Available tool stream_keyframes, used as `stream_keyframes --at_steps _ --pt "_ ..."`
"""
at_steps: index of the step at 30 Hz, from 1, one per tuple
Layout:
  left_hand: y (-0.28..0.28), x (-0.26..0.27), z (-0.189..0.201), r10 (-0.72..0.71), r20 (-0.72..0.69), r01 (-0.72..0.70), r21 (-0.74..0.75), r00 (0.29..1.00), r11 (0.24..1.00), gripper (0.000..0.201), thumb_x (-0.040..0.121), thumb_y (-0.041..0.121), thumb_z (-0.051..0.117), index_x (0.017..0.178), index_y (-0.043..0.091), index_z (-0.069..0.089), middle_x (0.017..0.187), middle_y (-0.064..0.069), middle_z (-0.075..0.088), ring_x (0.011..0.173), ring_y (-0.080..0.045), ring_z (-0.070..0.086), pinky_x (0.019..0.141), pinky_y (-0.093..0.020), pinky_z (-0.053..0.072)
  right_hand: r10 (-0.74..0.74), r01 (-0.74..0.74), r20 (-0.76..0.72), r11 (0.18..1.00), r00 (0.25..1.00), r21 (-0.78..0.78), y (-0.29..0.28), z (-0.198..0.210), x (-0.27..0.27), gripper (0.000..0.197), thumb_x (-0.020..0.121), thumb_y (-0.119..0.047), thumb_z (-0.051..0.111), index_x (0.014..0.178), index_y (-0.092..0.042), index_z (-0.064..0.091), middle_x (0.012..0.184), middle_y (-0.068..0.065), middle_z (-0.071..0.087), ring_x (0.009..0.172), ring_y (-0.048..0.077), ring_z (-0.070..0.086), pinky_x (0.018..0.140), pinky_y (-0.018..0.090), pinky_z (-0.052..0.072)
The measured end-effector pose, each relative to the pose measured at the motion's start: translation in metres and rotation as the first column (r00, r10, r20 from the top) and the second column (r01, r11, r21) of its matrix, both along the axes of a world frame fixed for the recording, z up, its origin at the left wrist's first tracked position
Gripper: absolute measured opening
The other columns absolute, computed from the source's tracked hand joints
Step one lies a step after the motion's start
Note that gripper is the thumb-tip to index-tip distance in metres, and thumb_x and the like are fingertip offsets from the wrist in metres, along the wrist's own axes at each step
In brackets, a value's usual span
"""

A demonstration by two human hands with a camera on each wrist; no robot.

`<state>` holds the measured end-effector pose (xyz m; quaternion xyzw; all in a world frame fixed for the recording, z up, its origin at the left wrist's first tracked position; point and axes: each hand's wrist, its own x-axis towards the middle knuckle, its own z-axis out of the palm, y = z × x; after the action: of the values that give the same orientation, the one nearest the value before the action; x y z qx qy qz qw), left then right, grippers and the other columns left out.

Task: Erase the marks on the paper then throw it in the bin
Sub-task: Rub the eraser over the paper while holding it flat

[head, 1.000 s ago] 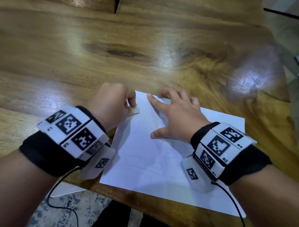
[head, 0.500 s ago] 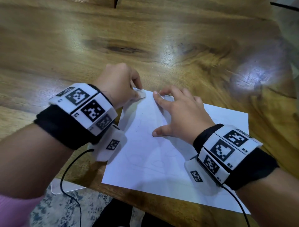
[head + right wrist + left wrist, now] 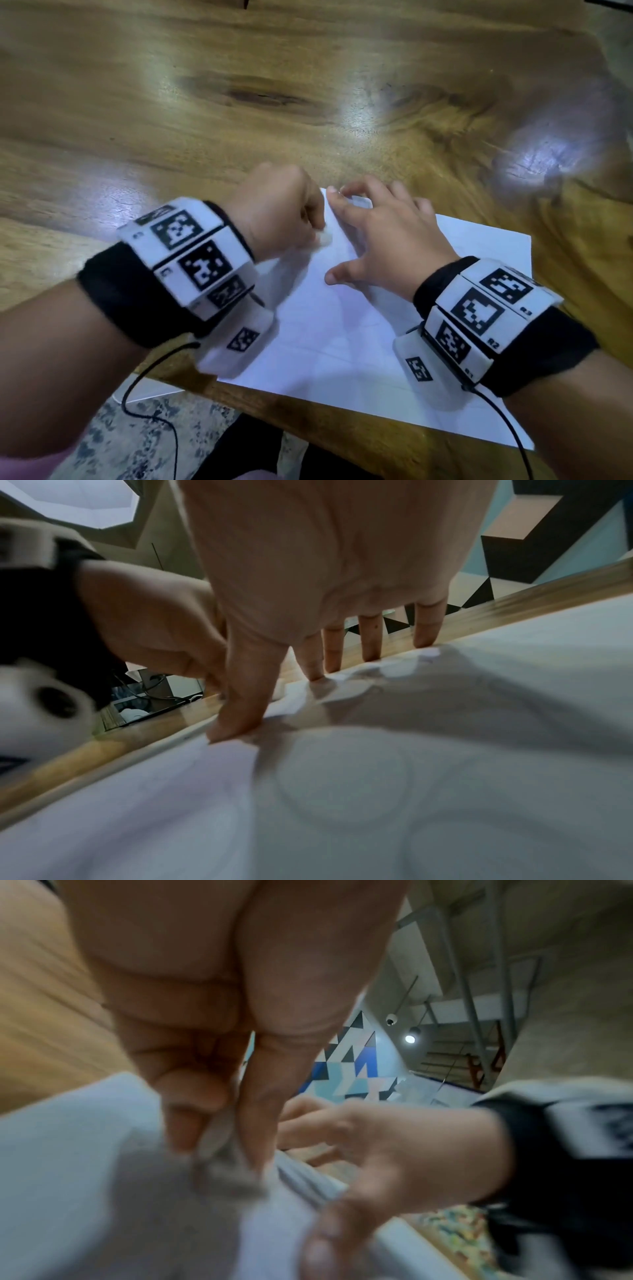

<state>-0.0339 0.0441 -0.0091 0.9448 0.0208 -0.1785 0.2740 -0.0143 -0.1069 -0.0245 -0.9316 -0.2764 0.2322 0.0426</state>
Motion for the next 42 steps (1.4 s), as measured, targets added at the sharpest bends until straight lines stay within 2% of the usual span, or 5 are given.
stream_keyframes --at_steps 8,11,29,35,42 --pt "-0.002 0.018 0.005 0.12 0.099 -0.126 0.058 0.988 0.99 0.011 0.071 0.018 0.073 0.08 0.013 0.071 0.071 0.0 0.059 0.066 -0.015 0.051 0.058 -0.022 0.034 0.005 -0.005 0.006 1.0 1.0 -0.011 0.001 -0.001 0.0 0.102 0.061 -0.065 0.069 0.145 -0.039 0.018 0.138 -0.015 0.025 0.123 0.015 0.021 0.101 0.038 0.021" --pt "0.0 -0.005 0.002 -0.072 -0.02 0.073 0.102 0.997 0.992 0.008 0.068 0.019 0.075 0.075 0.018 0.071 0.061 0.008 0.055 0.065 -0.013 0.05 0.054 -0.024 0.032 0.008 -0.008 0.006 1.0 1.0 -0.012 0.001 -0.002 0.001 0.103 0.061 -0.066 0.069 0.145 -0.039 0.017 0.138 -0.016 0.024 0.122 0.015 0.021 0.1 0.038 0.021" --pt "0.008 -0.001 0.009 0.086 0.078 -0.092 0.084 0.993 0.992 0.016 0.071 0.022 0.072 0.082 0.011 0.071 0.077 -0.006 0.067 0.076 -0.02 0.057 0.066 -0.02 0.036 0.053 -0.051 0.031 0.997 0.998 -0.063 -0.001 -0.001 0.0 0.102 0.065 -0.069 0.063 0.146 -0.037 0.011 0.141 -0.013 0.022 0.124 0.018 0.022 0.099 0.038 0.022" --pt "0.012 -0.03 0.005 -0.104 -0.118 0.115 0.089 0.987 0.989 0.006 0.067 0.018 0.076 0.071 0.017 0.071 0.054 0.019 0.052 0.054 0.001 0.046 0.052 -0.001 0.034 0.069 -0.066 0.038 0.995 0.997 -0.072 -0.002 -0.003 0.0 0.102 0.066 -0.069 0.062 0.147 -0.035 0.01 0.142 -0.012 0.021 0.124 0.019 0.021 0.099 0.038 0.022" --pt "0.004 -0.005 0.004 0.035 0.102 -0.048 0.128 0.994 0.991 0.013 0.077 0.019 0.068 0.086 0.012 0.069 0.075 -0.001 0.058 0.076 -0.016 0.049 0.069 -0.022 0.036 0.076 -0.072 0.044 0.993 0.996 -0.09 -0.002 -0.002 -0.001 0.102 0.065 -0.071 0.06 0.147 -0.037 0.009 0.143 -0.012 0.02 0.126 0.019 0.021 0.102 0.039 0.022"
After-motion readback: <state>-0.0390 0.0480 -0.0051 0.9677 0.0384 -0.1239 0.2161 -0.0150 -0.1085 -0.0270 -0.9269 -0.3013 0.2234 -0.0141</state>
